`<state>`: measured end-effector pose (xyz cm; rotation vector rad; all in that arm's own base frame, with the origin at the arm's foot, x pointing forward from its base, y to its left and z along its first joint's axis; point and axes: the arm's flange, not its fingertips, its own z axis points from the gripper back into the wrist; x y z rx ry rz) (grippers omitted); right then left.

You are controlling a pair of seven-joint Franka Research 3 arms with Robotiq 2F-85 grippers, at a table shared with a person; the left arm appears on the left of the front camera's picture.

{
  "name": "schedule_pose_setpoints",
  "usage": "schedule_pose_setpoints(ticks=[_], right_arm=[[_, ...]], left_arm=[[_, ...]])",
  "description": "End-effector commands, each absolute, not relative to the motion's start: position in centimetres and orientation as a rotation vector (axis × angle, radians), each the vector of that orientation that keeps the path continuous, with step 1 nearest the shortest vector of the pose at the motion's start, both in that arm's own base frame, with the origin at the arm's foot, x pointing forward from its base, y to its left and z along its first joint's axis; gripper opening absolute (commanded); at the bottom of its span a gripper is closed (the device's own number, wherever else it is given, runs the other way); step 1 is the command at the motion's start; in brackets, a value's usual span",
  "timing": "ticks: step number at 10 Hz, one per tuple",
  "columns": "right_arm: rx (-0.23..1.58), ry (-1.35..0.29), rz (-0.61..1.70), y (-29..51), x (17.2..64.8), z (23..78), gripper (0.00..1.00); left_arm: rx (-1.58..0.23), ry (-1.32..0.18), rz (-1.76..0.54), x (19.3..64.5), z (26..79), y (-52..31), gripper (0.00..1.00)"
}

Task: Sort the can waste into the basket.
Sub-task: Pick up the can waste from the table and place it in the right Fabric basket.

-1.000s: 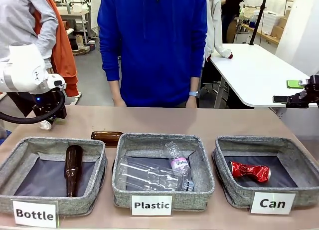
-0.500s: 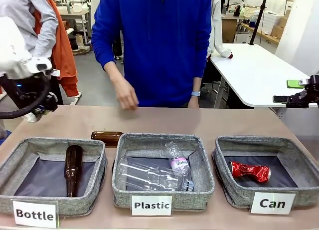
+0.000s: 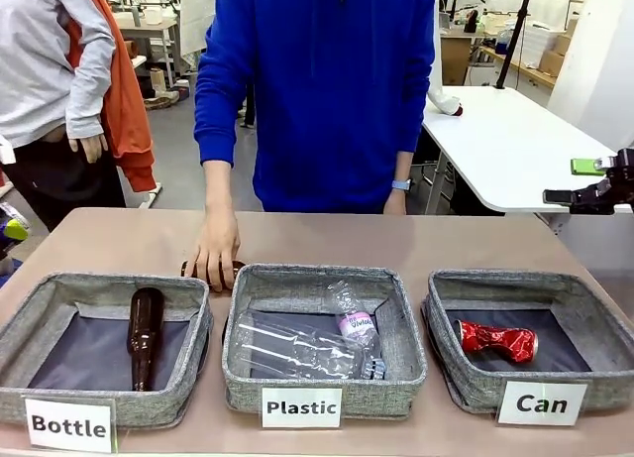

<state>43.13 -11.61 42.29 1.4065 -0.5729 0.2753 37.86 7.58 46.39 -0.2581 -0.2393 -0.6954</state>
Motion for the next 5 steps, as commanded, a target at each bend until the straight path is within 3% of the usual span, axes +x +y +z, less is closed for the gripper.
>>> schedule_pose_setpoints(ticks=[1, 5], right_arm=[[1.404, -0.566, 0.29, -11.67, 42.97, 42.43, 1.0], [1.404, -0.566, 0.29, -11.67, 42.97, 42.43, 1.0]], left_arm=[[-0.239, -0.188, -0.664, 41.55, 46.67, 6.05, 0.0], [-0.257, -0.202, -0.675, 41.05, 46.29, 5.76, 0.04]])
